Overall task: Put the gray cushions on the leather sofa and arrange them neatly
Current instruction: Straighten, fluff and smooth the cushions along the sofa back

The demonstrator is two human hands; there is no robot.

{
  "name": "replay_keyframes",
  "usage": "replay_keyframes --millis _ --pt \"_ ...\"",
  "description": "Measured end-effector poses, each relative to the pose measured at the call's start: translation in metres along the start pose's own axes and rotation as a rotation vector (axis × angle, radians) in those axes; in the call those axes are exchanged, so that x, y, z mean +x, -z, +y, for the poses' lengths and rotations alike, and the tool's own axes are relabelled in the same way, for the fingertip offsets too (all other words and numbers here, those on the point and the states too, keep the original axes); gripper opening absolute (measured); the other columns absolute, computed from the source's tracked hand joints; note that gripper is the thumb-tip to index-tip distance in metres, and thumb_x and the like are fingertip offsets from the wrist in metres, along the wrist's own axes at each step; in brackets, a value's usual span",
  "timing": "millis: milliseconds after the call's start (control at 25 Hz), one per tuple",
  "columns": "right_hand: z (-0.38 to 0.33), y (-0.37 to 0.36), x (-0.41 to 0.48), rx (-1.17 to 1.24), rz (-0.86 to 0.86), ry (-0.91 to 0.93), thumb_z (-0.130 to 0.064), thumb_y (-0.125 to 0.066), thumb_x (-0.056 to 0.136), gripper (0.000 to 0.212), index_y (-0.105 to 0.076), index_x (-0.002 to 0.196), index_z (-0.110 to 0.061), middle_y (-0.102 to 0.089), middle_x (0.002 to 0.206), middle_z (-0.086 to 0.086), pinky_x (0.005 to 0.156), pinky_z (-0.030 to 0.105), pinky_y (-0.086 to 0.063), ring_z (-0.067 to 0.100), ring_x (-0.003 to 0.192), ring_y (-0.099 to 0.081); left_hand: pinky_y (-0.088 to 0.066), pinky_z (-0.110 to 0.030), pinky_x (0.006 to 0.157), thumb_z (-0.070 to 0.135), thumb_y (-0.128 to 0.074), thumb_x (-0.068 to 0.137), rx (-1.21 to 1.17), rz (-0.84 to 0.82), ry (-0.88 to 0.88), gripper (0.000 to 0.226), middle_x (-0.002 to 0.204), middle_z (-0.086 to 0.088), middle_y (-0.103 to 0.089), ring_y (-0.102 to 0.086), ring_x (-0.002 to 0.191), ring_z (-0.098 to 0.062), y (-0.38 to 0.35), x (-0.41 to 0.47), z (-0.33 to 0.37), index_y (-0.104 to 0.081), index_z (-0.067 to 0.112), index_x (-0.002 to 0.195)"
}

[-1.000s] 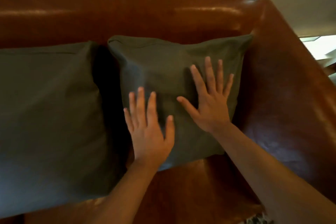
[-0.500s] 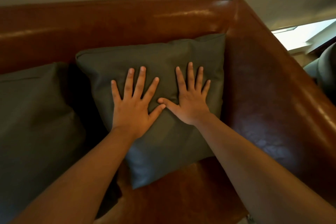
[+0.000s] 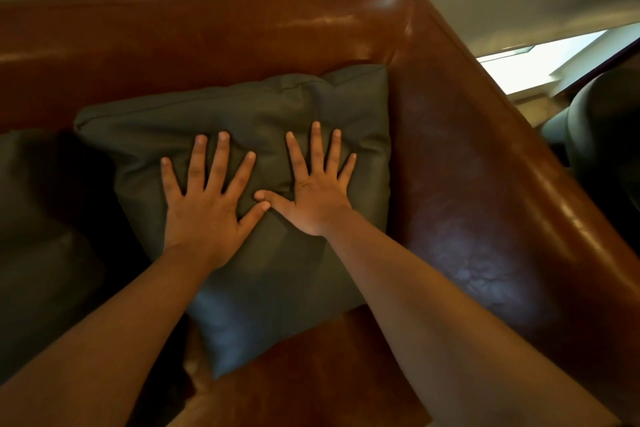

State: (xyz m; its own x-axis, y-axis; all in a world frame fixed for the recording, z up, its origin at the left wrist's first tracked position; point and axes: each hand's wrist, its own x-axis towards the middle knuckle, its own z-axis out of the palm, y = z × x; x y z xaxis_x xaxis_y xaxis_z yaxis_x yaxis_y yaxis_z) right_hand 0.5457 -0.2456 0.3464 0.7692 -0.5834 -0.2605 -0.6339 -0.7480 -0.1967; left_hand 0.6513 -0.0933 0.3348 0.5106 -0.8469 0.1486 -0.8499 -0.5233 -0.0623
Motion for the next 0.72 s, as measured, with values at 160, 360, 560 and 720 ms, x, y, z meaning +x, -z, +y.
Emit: replay_keyframes --millis 160,360,560,720 --pt "-0.007 0.015 -0.008 0.069 -0.058 0.08 -0.086 -0.028 0.079 0.094 0.021 0.148 -0.045 0.034 0.157 -0.002 0.111 0.063 0.018 0.031 0.142 0.036 -0.01 -0.065 0.11 0.068 -0.024 0.089 -0.056 -0.038 0.038 0.072 0.163 -0.009 -0.009 -0.009 0.149 -0.033 0.02 -0.005 -0.005 -0.026 0.03 0.151" --pt "0.028 0.082 0.006 0.159 0.496 0.166 -0.059 -0.039 0.093 0.05 -0.057 0.13 -0.031 -0.048 0.139 0.006 0.114 0.059 -0.016 0.031 0.134 -0.037 -0.038 -0.048 0.088 0.037 -0.035 0.097 -0.261 0.229 0.115 0.04 0.125 -0.008 -0.059 -0.054 0.113 -0.034 0.077 0.014 -0.038 -0.062 0.019 0.12" --pt "0.058 0.152 0.079 -0.04 0.067 0.164 -0.034 -0.047 0.101 0.039 -0.048 0.138 -0.026 -0.048 0.142 0.005 0.112 0.054 -0.022 0.033 0.134 -0.038 -0.029 -0.05 0.103 0.02 -0.044 0.099 -0.2 0.062 0.477 0.035 0.134 -0.011 -0.052 -0.044 0.125 -0.034 0.085 0.049 -0.071 -0.05 0.015 0.134" --pt "0.076 0.159 0.093 -0.085 -0.013 0.379 -0.031 -0.05 0.1 0.032 -0.058 0.128 -0.017 -0.066 0.119 0.01 0.101 0.055 -0.039 0.035 0.114 -0.057 -0.032 -0.047 0.092 0.025 -0.044 0.1 -0.065 0.043 0.41 0.026 0.109 -0.013 -0.065 -0.057 0.099 -0.037 0.088 0.044 -0.091 -0.062 0.013 0.116"
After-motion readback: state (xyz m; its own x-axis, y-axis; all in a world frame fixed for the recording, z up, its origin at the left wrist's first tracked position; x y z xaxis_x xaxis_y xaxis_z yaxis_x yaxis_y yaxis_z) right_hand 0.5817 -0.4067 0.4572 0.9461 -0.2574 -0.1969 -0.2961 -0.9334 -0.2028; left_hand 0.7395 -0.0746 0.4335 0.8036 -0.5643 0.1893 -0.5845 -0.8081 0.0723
